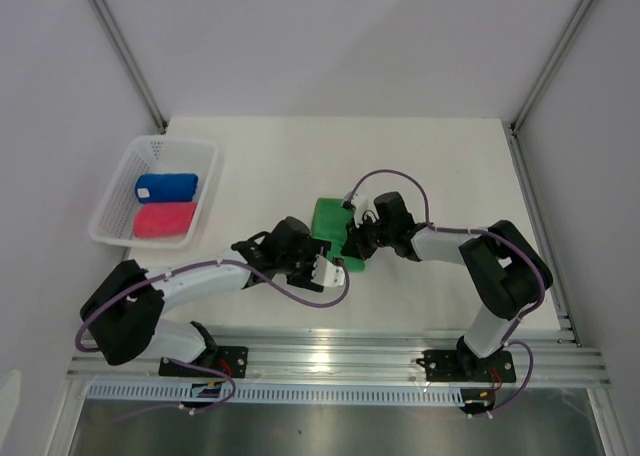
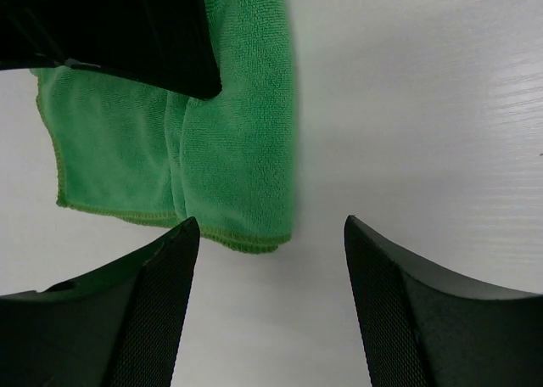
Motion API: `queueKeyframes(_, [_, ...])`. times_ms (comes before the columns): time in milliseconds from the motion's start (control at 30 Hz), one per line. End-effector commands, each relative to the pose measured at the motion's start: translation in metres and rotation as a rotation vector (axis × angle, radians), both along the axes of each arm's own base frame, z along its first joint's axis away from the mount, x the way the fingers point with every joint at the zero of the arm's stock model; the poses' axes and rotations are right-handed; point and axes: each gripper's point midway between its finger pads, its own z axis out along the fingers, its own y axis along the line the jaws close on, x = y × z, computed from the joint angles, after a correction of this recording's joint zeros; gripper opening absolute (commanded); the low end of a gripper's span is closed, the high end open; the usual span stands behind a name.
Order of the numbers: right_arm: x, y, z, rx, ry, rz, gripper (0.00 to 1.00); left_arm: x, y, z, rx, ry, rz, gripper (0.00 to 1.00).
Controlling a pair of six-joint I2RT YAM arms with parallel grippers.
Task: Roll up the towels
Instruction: Roll the towel
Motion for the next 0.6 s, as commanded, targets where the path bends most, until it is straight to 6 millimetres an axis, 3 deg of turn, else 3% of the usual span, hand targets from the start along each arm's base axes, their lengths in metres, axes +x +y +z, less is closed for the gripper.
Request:
queueKeyframes(0, [-0.001, 0.001, 0.008, 0.016, -0.023, -0.01, 0.04, 0.021, -0.019, 0.005, -0.012, -0.088, -0.045, 0.72])
queueKeyframes(167, [0.001, -0.002, 0.008, 0.023, -0.021, -0.025, 0.05, 0.02, -0.018, -0.012, 0.058, -0.094, -0.112, 0.68])
queueKeyframes(400, [0.005, -0.004, 0.007, 0.026, -0.026, -0.04, 0.05, 0.022, -0.013, -0.022, 0.107, -0.126, -0.15, 0.66])
queueKeyframes(433, [0.004, -0.004, 0.008, 0.027, -0.026, -0.037, 0.05, 0.03, -0.018, -0.015, 0.101, -0.134, -0.127, 0.66])
queueKeyframes(567, [0.003, -0.002, 0.011, 0.042, -0.024, -0.032, 0.05, 0.035, -0.014, -0.034, 0.185, -0.072, -0.099, 0.61])
